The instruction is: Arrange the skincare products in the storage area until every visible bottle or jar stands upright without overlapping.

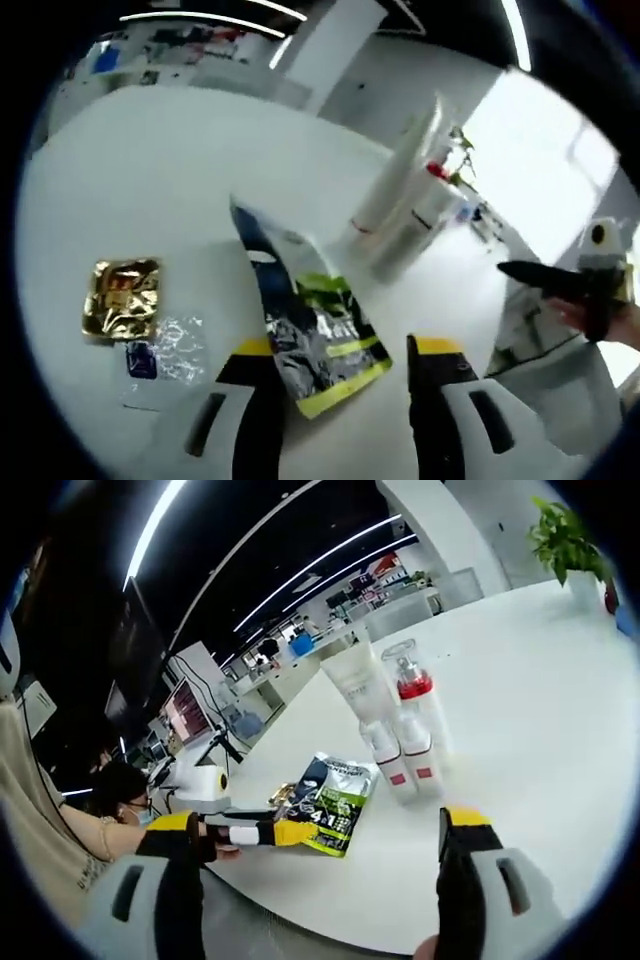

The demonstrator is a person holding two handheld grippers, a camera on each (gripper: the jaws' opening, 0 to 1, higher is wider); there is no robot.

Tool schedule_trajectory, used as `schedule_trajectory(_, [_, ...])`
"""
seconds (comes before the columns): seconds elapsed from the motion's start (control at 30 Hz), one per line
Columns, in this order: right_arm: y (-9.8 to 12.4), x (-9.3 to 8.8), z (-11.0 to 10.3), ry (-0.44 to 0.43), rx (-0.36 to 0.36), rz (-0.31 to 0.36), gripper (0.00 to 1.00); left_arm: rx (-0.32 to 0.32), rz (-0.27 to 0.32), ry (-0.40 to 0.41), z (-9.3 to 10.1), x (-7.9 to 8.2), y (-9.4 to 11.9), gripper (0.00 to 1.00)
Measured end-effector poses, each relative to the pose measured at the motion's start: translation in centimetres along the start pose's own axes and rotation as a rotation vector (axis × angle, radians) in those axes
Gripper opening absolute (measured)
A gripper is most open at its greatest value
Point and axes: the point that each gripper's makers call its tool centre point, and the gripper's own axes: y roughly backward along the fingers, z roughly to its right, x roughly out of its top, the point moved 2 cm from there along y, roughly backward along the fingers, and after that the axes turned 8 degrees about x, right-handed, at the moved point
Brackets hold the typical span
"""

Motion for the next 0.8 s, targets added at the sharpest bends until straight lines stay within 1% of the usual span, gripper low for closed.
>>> schedule_trajectory(0.07, [0.0, 0.0, 0.0, 0.002, 0.0, -0.001, 0.99, 0.036, -0.012, -0.088, -0.2, -0.1, 0.1, 0.51])
schedule_trajectory(0.2, [0.1, 0.1, 0.0, -0.002, -0.001, 0.005, 0.99, 0.067, -0.026, -0.186, -0.3, -0.2, 0.1, 0.58])
schedule_trajectory(0.27, [0.1, 0.1, 0.0, -0.004, -0.002, 0.006, 0.99, 0.08, -0.043, -0.233, -0.3, -0.4, 0.2, 0.6])
schedule_trajectory(0.37, [0.1, 0.1, -0.1, -0.003, -0.001, 0.004, 0.99, 0.1, -0.047, -0.274, -0.4, -0.5, 0.3, 0.61])
schedule_trajectory(0.43, [0.0, 0.0, -0.1, -0.003, 0.0, 0.002, 0.99, 0.128, -0.049, -0.287, -1.0, -0.3, 0.4, 0.63])
schedule_trajectory(0.57, [0.1, 0.0, 0.0, -0.005, 0.0, 0.001, 0.99, 0.162, -0.038, -0.323, -1.8, 0.4, 0.5, 0.63])
schedule_trajectory(0.63, [0.1, 0.0, 0.0, -0.005, 0.0, -0.002, 0.99, 0.155, -0.026, -0.373, -1.9, 1.0, 0.3, 0.63])
schedule_trajectory(0.7, [0.0, 0.0, 0.0, -0.004, 0.001, -0.005, 0.99, 0.148, -0.019, -0.401, -1.8, 1.4, -0.1, 0.64])
schedule_trajectory(0.73, [0.0, -0.1, 0.0, -0.004, 0.0, -0.007, 0.99, 0.129, -0.019, -0.46, -1.6, 1.6, -0.7, 0.65])
schedule_trajectory(0.8, [0.1, -0.1, 0.0, -0.004, 0.001, -0.008, 0.99, 0.112, -0.03, -0.513, -1.3, 1.4, -1.3, 0.64])
